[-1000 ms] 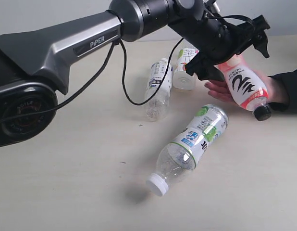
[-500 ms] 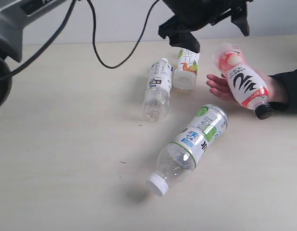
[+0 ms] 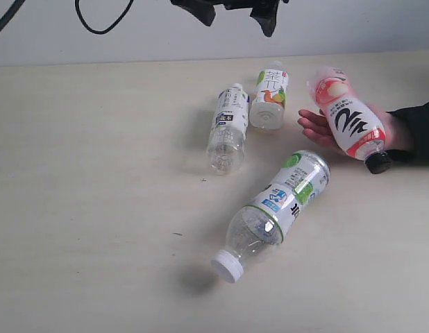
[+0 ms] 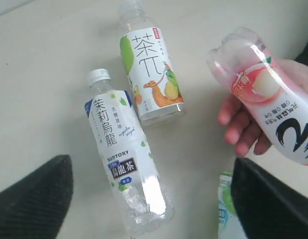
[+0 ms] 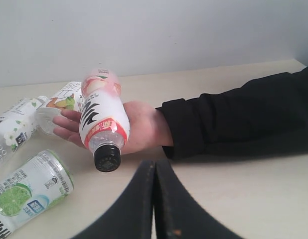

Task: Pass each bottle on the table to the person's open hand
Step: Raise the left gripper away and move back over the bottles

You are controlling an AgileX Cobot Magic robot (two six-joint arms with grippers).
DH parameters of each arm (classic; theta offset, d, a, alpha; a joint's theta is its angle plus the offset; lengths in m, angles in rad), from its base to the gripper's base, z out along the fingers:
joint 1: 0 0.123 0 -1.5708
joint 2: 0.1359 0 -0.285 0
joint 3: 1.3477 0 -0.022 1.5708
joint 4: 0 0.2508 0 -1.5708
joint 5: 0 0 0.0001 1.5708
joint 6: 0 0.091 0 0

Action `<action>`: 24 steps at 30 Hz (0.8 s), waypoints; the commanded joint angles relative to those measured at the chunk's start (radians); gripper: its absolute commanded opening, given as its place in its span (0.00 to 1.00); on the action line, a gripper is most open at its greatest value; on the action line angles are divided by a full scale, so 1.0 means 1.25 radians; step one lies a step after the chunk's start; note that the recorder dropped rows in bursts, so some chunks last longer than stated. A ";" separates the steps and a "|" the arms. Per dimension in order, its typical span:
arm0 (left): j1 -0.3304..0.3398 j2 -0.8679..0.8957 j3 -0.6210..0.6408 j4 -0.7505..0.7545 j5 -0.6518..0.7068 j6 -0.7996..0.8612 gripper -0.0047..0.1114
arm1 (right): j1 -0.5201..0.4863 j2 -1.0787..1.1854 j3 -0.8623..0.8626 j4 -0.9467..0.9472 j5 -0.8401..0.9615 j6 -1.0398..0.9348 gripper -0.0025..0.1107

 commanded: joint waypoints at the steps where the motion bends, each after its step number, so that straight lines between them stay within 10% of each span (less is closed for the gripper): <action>1: -0.001 -0.025 0.020 -0.024 0.001 0.051 0.45 | -0.002 -0.005 0.004 0.002 -0.006 -0.001 0.02; 5: -0.001 -0.033 0.042 -0.035 0.001 0.072 0.04 | -0.002 -0.005 0.004 0.002 -0.006 -0.001 0.02; 24: -0.001 -0.034 0.043 -0.037 0.001 0.161 0.05 | -0.002 -0.005 0.004 0.002 -0.006 -0.001 0.02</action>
